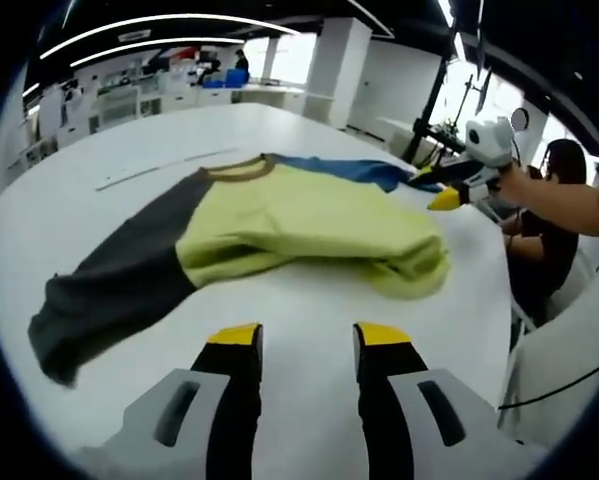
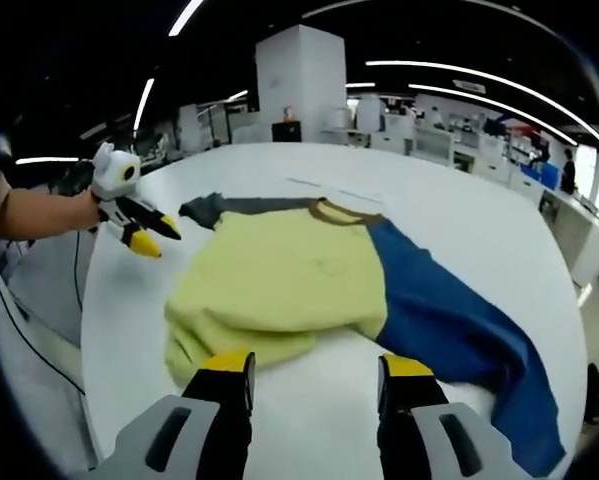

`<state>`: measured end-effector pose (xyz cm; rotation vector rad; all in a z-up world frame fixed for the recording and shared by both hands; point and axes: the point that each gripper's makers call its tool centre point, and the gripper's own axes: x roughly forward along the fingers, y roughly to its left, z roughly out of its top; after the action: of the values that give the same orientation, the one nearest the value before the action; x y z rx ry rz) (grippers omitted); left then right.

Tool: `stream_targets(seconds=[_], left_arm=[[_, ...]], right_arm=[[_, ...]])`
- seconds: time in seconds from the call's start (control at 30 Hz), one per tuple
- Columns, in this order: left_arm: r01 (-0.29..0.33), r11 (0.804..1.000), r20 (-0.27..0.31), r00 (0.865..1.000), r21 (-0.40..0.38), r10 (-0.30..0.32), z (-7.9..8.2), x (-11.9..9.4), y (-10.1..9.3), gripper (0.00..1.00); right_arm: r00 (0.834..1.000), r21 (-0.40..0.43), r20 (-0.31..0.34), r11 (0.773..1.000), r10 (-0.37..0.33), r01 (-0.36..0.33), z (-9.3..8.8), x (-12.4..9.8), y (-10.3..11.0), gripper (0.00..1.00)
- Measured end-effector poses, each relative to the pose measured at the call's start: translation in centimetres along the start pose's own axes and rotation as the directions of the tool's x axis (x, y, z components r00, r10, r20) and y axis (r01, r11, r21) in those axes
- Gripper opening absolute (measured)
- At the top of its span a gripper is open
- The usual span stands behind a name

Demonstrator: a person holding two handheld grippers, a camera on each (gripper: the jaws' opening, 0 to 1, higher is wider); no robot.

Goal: Fold the garment on the visible template until the final outline fits inside the template.

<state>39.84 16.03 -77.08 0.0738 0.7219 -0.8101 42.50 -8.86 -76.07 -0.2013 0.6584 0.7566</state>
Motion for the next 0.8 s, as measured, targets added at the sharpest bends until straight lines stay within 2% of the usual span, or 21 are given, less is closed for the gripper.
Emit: stream_targets(seconds=[0.8], left_arm=[[0.059,0.998,-0.02,0.998,0.024,-0.058,0.3,3.2,-2.4,0.25]], right_arm=[[0.998,0.008,-0.022,0.999,0.053,-0.053,-1.3,1.5,2.4,0.36]])
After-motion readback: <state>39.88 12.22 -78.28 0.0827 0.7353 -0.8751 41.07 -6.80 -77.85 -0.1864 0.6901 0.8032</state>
